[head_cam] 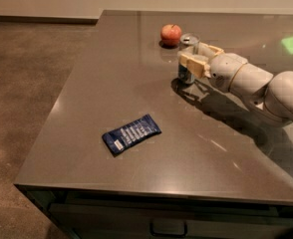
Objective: Place redbull can upright
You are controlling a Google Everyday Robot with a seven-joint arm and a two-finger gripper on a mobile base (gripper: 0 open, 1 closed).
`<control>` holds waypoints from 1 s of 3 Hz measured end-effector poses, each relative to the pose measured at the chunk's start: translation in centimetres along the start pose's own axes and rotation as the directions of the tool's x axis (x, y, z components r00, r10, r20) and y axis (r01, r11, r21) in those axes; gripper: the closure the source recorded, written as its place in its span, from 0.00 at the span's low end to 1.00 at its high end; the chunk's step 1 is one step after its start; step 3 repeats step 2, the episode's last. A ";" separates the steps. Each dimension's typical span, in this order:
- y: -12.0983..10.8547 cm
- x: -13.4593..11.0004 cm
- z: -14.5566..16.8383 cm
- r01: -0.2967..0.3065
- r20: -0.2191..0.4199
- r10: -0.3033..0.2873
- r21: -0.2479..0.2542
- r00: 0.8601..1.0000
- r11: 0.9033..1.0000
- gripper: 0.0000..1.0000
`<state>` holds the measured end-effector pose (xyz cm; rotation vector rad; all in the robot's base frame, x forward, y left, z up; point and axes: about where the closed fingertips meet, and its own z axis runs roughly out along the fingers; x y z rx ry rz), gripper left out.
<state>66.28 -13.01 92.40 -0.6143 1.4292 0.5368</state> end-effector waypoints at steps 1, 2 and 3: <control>0.1 -0.1 0.2 0.000 0.001 0.000 -0.002 1.000 1.000 0.00; 0.2 -0.1 0.2 0.000 0.001 0.000 -0.002 1.000 1.000 0.00; 0.2 -0.1 0.2 0.000 0.001 0.000 -0.002 1.000 1.000 0.00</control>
Offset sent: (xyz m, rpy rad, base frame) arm 0.0001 0.0021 0.0005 0.0005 -0.0010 0.0016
